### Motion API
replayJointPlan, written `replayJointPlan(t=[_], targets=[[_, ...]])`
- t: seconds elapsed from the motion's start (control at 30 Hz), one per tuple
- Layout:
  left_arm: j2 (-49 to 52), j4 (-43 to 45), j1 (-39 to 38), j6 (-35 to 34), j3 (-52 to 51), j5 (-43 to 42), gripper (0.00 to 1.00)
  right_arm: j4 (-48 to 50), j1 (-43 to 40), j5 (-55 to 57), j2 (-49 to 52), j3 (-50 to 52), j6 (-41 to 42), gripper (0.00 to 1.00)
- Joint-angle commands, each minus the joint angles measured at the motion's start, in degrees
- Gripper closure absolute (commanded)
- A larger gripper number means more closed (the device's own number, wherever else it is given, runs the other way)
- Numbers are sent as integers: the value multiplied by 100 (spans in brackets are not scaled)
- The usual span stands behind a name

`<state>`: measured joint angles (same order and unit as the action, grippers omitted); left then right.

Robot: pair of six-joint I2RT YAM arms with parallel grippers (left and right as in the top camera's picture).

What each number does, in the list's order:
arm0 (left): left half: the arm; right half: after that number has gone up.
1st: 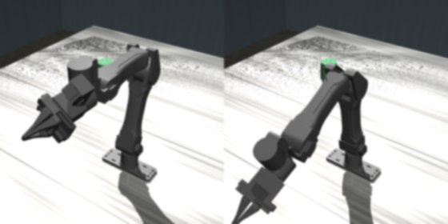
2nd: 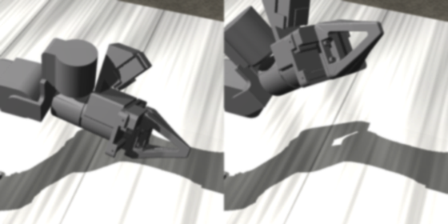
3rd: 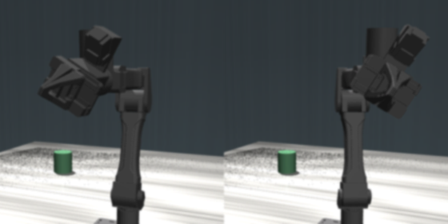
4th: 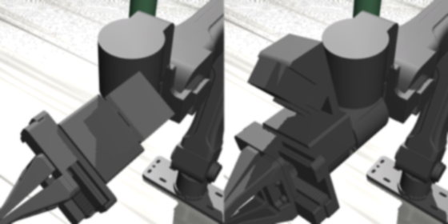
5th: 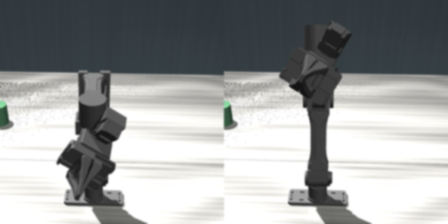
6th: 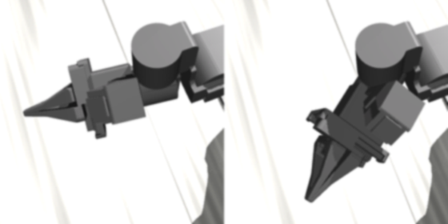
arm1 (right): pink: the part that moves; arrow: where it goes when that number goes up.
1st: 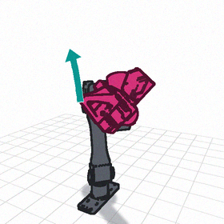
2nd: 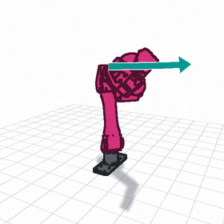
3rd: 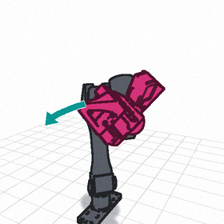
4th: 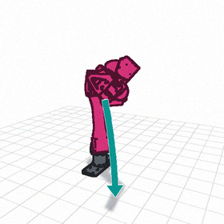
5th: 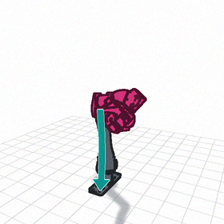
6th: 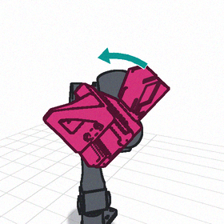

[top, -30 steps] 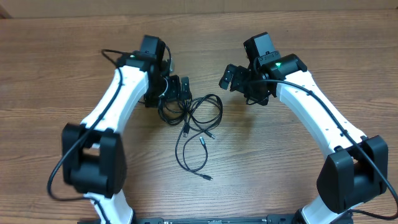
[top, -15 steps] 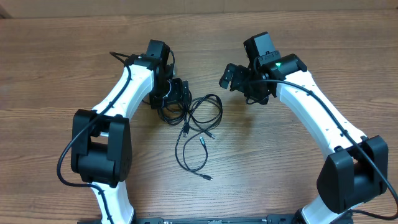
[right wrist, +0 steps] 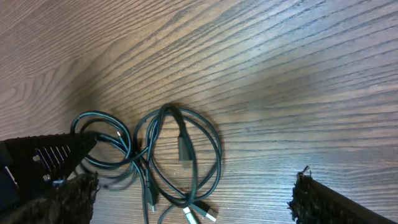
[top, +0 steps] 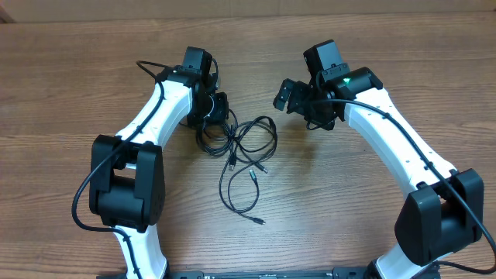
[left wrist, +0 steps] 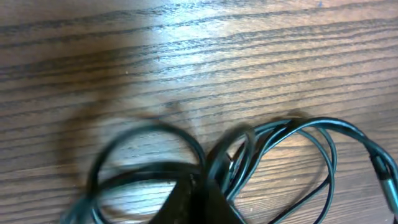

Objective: Untangle cables

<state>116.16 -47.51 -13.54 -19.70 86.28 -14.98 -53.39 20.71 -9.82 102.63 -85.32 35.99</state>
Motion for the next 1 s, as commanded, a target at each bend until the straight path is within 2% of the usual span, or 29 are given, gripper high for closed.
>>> replayJointPlan(t=[0.0,0.27,0.4,0.57,0.77,0.97], targets=[[61,-15,-2,-22,166,-57,96,26,15,81,-70,-2,-48,0],[-413,-1460,437,26,1864,-138,96,-101,11,380,-70,-2,-46,0],[-684,-1875,660,48,2516,-57,96,-96,11,380,-70,-2,-46,0],[-848,-1980,763,39,2649,350,96,-140,24,369,-70,0,-46,0],[-660,-2299,737,-341,2597,1429,96,-63,210,310,-63,199,-42,5],[-149,-2450,737,-345,2594,1519,96,457,422,271,-48,752,240,9]])
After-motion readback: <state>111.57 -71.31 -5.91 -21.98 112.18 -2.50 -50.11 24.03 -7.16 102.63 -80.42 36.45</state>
